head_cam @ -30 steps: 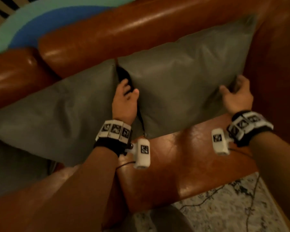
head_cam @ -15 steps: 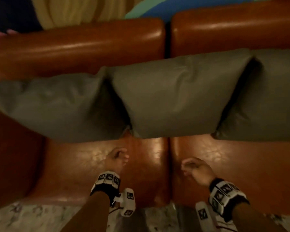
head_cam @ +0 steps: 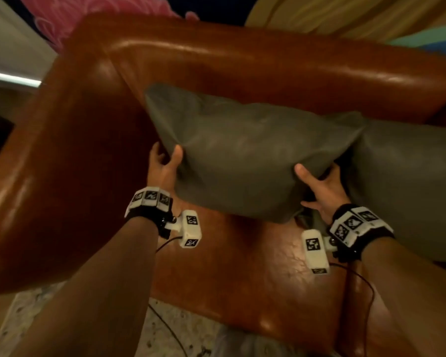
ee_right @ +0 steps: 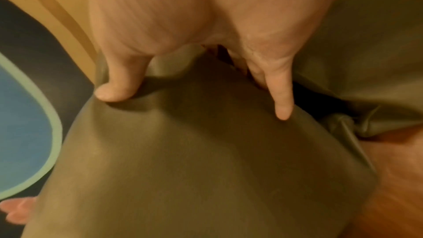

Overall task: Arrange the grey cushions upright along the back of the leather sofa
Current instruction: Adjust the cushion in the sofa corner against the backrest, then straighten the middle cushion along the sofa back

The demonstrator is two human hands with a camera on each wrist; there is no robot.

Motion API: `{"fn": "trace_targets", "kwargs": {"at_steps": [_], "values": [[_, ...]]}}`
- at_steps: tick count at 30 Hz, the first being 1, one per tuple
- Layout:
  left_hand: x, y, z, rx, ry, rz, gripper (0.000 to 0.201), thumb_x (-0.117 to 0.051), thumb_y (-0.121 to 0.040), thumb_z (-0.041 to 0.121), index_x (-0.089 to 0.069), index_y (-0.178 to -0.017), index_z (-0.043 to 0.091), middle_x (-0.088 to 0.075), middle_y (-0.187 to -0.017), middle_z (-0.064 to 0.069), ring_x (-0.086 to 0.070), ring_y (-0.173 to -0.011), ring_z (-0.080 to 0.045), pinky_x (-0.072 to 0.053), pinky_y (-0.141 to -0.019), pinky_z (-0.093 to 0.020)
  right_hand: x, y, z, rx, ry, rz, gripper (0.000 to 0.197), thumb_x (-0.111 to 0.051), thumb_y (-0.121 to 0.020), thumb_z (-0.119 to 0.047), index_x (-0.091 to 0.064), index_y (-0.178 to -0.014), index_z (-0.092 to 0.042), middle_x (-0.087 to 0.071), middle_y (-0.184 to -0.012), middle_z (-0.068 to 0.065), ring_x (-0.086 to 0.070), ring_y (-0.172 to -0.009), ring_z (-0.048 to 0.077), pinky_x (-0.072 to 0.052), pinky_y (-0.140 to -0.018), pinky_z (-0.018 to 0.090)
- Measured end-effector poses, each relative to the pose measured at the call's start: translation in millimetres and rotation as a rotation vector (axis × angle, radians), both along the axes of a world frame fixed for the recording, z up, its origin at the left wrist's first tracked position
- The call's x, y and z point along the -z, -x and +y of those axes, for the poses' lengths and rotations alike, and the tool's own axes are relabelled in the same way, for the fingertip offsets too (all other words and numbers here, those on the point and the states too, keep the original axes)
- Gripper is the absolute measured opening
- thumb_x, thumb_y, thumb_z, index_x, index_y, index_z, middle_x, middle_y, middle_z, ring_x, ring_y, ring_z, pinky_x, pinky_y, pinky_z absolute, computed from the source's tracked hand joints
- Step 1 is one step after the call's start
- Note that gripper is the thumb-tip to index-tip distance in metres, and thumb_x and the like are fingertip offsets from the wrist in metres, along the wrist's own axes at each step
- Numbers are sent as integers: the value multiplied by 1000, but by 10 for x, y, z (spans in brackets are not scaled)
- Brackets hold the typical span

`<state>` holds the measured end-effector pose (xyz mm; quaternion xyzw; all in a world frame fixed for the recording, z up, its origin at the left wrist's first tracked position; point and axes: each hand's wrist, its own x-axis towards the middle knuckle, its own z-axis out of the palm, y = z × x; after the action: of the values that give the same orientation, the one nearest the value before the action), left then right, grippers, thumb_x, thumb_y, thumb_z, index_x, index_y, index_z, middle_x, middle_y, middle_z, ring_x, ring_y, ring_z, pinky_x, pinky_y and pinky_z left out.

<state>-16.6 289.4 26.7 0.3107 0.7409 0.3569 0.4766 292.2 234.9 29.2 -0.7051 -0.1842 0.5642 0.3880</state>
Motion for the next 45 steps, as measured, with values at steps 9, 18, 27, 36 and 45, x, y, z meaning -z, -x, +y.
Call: {"fn": "trace_targets", "kwargs": {"at_steps": [9, 18, 27, 36, 45], "values": [[-124, 379, 284, -24, -65, -168, 28, -63, -84, 50, -62, -109, 37, -67, -106, 16, -61, -97, -3, -49, -92, -38, -80, 674, 300, -27, -103, 148, 102, -86, -42, -59, -38, -132, -49, -60, -130, -16, -58, -117, 15, -50, -92, 60], [30, 911, 365, -72, 142, -253, 78, -67, -62, 70, -44, -134, 51, -46, -150, 8, -45, -134, -33, -38, -99, -73, 49, 1141, 628, -161, 46, -31, 117, -87, -44, -56, -25, -143, -46, -50, -141, -10, -51, -129, 26, -51, -93, 59], [423, 539, -285, -512, -142, -68, 35, -61, -89, 30, -61, -122, 18, -66, -108, 1, -64, -103, -16, -56, -88, -38, 100, 563, 324, -262, 130, -97, 100, -84, -62, -52, -31, -145, -31, -47, -136, -4, -51, -123, 20, -52, -96, 50], [553, -943, -1167, 173, 214, 219, 22, -50, -91, 11, -64, -77, 22, -70, -75, -14, -66, -59, -13, -56, -58, -25, 127, -1317, -999, -335, 360, -97, 8, -57, -94, -6, -63, -99, -8, -62, -109, 24, -60, -75, 21, -47, -68, 31], [3, -3109, -696, 447, 58, 141, 73, -64, -84, 47, -34, -147, 26, -57, -126, 3, -57, -112, -17, -46, -100, -37, -111, -3822, -1183, 227, 310, -453, 105, -68, -39, -88, -56, -119, -21, -61, -129, 14, -63, -110, 31, -57, -84, 45]]}}
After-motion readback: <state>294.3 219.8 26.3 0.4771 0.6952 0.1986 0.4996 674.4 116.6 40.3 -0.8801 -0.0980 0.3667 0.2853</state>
